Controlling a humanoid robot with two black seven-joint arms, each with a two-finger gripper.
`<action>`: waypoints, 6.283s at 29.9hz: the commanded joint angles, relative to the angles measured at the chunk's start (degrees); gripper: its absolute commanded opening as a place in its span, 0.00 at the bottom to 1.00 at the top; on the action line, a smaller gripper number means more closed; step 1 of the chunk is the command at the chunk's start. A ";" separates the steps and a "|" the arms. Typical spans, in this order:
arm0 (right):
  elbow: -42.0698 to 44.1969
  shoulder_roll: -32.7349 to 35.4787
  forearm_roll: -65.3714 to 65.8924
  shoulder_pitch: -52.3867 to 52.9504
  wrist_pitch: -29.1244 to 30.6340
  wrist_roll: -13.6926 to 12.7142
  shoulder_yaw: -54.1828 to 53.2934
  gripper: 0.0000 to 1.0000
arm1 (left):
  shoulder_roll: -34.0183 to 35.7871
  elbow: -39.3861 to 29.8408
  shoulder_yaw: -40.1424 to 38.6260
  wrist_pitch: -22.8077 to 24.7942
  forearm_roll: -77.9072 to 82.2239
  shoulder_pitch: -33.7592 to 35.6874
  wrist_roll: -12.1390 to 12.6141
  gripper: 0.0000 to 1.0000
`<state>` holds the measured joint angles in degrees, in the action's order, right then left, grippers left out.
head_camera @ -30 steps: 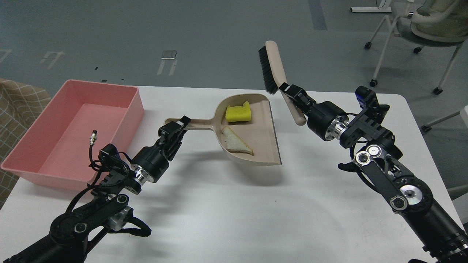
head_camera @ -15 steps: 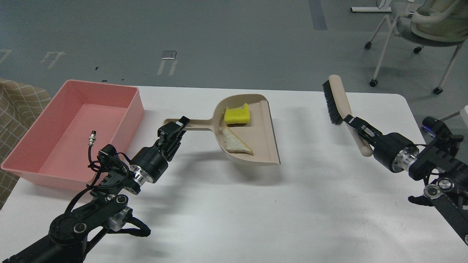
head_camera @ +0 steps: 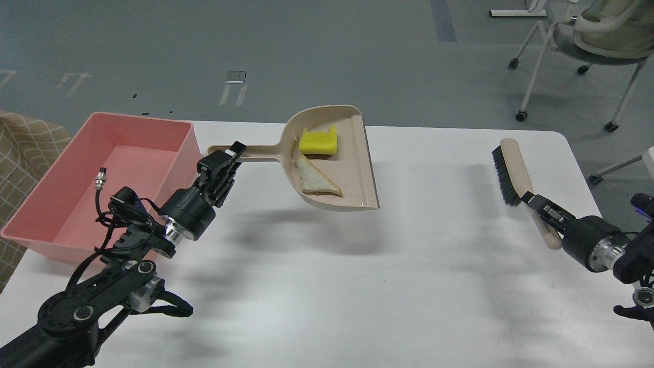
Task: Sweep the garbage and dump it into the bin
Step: 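Raise the dustpan with the left gripper over the pink bin, then tilt the dustpan with the left gripper to dump debris into bin, then lower the dustpan back onto the table with the left gripper, then release the dustpan and brush, opening both grippers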
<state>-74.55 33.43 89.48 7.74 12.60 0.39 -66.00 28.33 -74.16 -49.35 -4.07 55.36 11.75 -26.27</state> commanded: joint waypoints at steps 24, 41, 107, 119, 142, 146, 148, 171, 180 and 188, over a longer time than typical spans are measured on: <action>-0.16 -0.38 -0.09 -0.53 -0.12 0.40 -2.91 0.19 | 26.68 2.61 -23.06 8.99 -27.76 -18.25 -0.10 0.00; -0.42 -0.64 -6.67 -0.62 0.05 1.11 -5.54 0.19 | 43.21 9.47 -24.30 12.33 -8.88 -16.76 -0.45 0.00; -7.89 15.27 -9.06 -10.37 0.49 1.28 -5.99 0.19 | 2.70 2.79 -8.04 20.16 2.47 5.39 10.19 0.00; -7.81 18.87 -9.06 -11.08 0.67 1.28 -5.72 0.19 | -13.30 5.95 2.59 9.61 2.47 5.21 9.48 0.00; -7.45 14.12 -8.44 -3.70 0.76 1.20 7.38 0.20 | -17.61 14.48 6.02 4.68 2.21 5.83 9.57 0.56; -7.45 13.69 -8.36 -3.70 0.76 1.20 7.46 0.20 | -16.47 14.22 6.02 4.68 1.86 5.83 9.75 0.76; -7.45 13.42 -8.44 -3.78 0.76 1.20 7.46 0.20 | -16.03 14.13 5.94 4.68 1.77 5.74 9.75 0.81; -7.72 12.28 -8.97 -3.61 0.58 1.20 6.67 0.66 | -7.51 10.00 4.88 4.60 0.10 6.35 10.19 0.86; -8.94 11.23 -9.50 -3.78 0.32 1.11 -7.01 0.98 | -1.36 7.72 4.79 4.59 -6.13 9.78 10.10 0.86; -8.60 1.65 -9.59 -1.33 0.14 1.11 -16.18 1.00 | 3.83 5.70 1.46 5.39 -12.20 13.12 9.75 0.87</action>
<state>-83.76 38.04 79.96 4.83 12.97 1.48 -80.45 30.62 -67.68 -46.14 1.02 45.19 24.05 -16.44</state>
